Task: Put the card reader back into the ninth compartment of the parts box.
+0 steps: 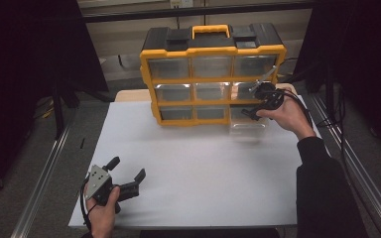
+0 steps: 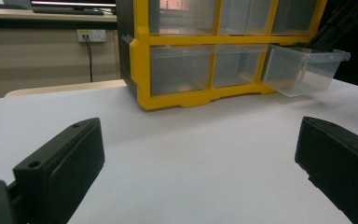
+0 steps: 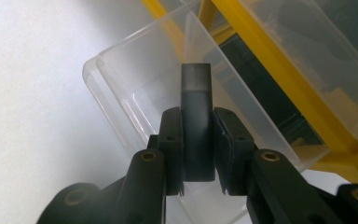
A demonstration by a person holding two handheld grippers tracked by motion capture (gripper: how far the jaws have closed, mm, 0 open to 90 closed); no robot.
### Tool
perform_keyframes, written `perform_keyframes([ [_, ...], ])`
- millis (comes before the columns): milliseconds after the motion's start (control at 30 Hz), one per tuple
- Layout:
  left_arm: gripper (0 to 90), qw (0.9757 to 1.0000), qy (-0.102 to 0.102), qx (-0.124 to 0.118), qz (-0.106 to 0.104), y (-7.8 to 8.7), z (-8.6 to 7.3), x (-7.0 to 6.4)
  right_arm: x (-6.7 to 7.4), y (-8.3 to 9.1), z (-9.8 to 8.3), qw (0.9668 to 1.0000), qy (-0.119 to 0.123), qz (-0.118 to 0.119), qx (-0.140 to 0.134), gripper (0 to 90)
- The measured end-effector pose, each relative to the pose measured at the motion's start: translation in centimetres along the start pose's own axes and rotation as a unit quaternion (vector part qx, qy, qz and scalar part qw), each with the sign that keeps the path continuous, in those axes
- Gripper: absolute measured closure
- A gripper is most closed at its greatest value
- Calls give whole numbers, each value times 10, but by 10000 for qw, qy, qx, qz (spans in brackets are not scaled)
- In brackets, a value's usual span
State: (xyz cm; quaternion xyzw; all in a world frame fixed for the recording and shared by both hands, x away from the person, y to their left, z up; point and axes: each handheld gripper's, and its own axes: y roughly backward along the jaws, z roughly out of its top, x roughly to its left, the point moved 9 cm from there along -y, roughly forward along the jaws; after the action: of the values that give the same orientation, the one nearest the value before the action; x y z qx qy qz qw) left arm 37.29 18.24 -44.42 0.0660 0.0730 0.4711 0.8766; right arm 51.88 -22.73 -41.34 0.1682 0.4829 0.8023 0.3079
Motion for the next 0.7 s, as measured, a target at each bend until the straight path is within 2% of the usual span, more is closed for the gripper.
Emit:
perform_keyframes([
  [267, 15, 10000, 6, 7, -9, 0, 0, 0, 0, 0, 1, 10000, -3, 6, -48, 739],
  [333, 15, 10000, -4, 12, -11, 0, 0, 0, -1, -1, -1, 10000, -43, -38, 38, 739],
  [700, 15, 10000, 6, 7, -9, 0, 0, 0, 0, -7, 0, 10000, 15, 9, 74, 738],
])
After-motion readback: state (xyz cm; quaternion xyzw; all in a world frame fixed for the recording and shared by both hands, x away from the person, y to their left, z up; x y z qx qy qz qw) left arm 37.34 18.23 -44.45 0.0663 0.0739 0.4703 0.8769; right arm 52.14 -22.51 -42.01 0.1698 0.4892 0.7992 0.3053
